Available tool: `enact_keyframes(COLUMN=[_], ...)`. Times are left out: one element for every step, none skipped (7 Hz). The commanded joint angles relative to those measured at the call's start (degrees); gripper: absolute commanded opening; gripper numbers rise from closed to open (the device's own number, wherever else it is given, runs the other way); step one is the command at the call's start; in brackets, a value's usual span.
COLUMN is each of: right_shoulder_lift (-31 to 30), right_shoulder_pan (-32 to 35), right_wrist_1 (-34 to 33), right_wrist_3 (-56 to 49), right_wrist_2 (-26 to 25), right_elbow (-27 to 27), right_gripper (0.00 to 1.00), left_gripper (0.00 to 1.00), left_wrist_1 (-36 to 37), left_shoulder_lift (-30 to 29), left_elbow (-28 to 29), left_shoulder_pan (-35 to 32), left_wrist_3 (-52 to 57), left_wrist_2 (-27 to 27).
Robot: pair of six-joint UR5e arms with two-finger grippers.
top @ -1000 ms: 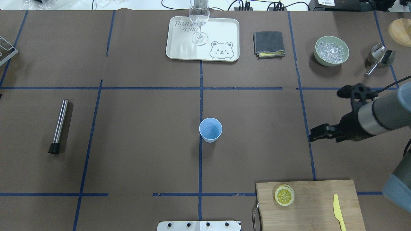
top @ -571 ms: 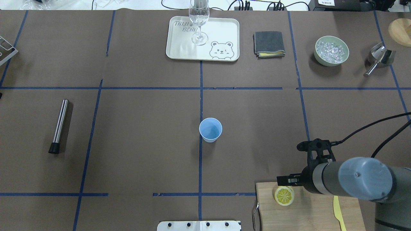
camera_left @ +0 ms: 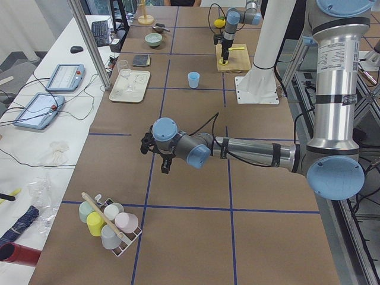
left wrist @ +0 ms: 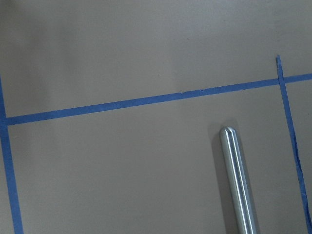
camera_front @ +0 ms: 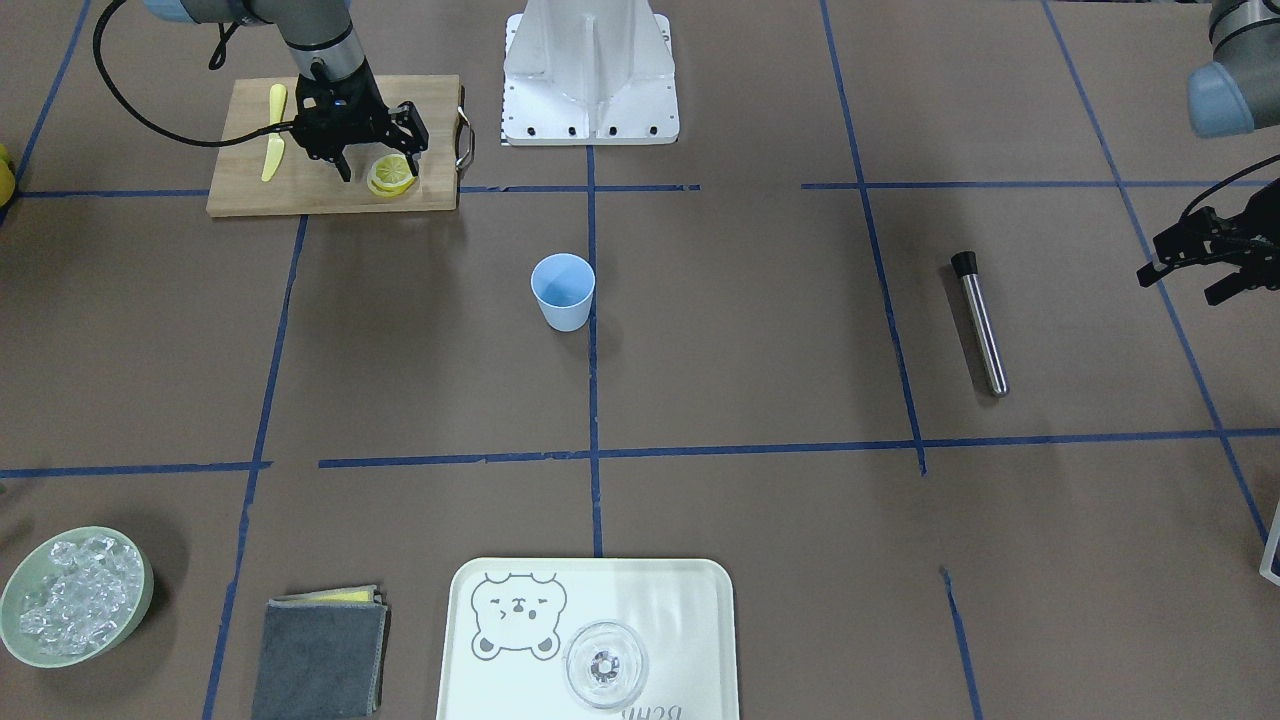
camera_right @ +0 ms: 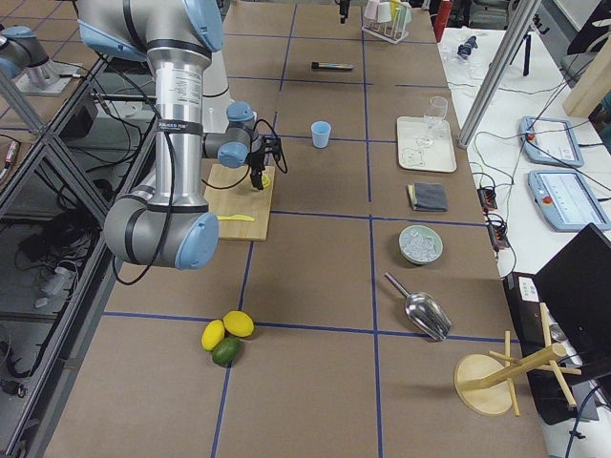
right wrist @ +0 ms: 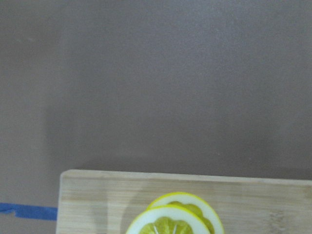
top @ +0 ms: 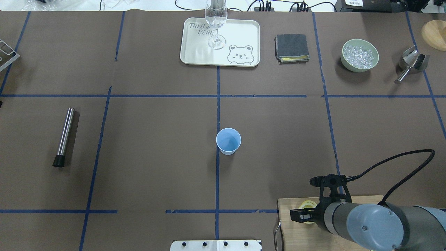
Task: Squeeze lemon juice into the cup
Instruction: 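Move the right gripper down to the lemon slice on the cutting board, then close the right gripper on the lemon slice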
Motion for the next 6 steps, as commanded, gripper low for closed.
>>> enact_keyframes(right_shoulder_lift=[1.4,1.0,1.0,1.0,1.0,1.0], right_shoulder_pan=[-0.6,-0.4,-0.3,-0.4,-0.5,-0.5], right_wrist_1=[-1.9,-1.9,-1.9,-1.9,-1.9,-1.9], right_wrist_3=[0.2,0.2,0.2,0.2,0.2,0.2], right_wrist_2=[-0.1,-0.2,-0.1,-0.4,-0.4,-0.4], right_elbow=[0.0,0.0,-0.1,-0.1,-0.4,-0.6], right_gripper=[1.0,0.98,0.96,0.95,0.95,0.95], left_gripper=[1.0,1.0,1.0,1.0,1.0,1.0], left_wrist_1=[0.0,0.0,0.0,0.0,0.0,0.0], left_shoulder_lift=[0.0,0.0,0.1,0.3,0.4,0.5], left_elbow=[-0.1,-0.1,-0.1,-0.3,-0.4,-0.6], left_shoulder_pan=[0.0,0.0,0.0,0.0,-0.1,0.0], left_wrist_3=[0.0,0.0,0.0,0.0,0.0,0.0], left_wrist_2=[0.0,0.0,-0.1,0.0,-0.2,-0.3])
